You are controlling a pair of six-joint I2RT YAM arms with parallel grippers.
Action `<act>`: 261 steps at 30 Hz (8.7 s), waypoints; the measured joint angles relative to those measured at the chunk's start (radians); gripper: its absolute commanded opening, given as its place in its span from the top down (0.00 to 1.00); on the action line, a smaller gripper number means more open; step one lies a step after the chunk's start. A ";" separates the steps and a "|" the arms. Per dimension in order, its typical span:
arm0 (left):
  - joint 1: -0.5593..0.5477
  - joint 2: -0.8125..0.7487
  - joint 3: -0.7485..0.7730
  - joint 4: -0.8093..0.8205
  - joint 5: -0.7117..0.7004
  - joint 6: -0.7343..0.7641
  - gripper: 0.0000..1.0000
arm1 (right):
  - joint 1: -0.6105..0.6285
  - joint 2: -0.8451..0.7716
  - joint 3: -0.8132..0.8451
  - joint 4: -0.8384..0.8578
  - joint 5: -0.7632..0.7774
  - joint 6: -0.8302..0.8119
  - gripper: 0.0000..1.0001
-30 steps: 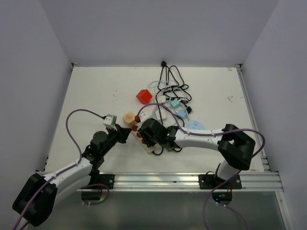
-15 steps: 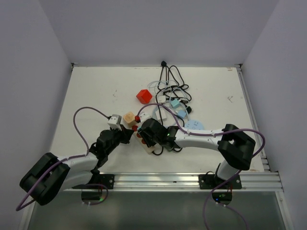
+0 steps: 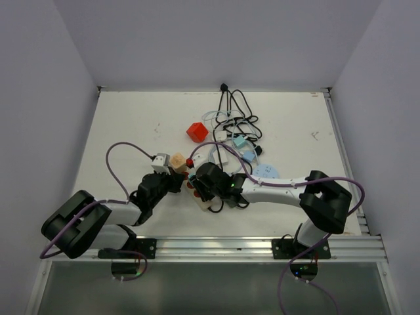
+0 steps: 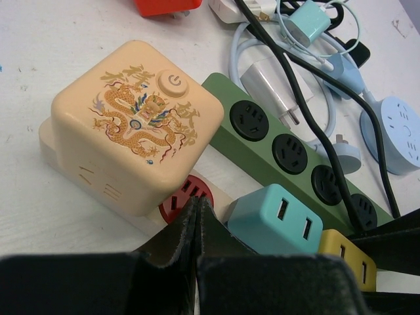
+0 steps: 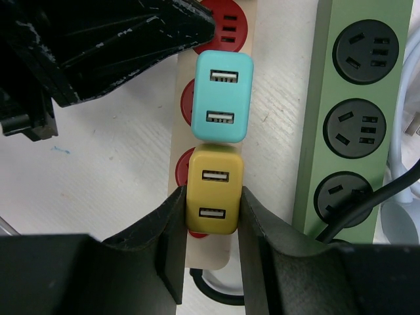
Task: Pull the plug off the socket
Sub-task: Remove the plug from the socket.
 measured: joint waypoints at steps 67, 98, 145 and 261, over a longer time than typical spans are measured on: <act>0.008 0.257 -0.012 0.278 -0.060 -0.245 1.00 | 0.092 0.086 0.140 -0.167 0.174 0.040 1.00; 0.009 0.281 -0.014 0.302 -0.061 -0.269 1.00 | 0.073 0.102 0.182 -0.233 0.147 0.072 1.00; 0.024 0.318 -0.009 0.339 -0.032 -0.269 1.00 | 0.039 0.104 0.206 -0.269 0.055 0.088 0.81; 0.074 0.467 0.013 0.507 0.117 -0.296 1.00 | -0.019 -0.019 0.116 -0.236 -0.112 0.133 0.41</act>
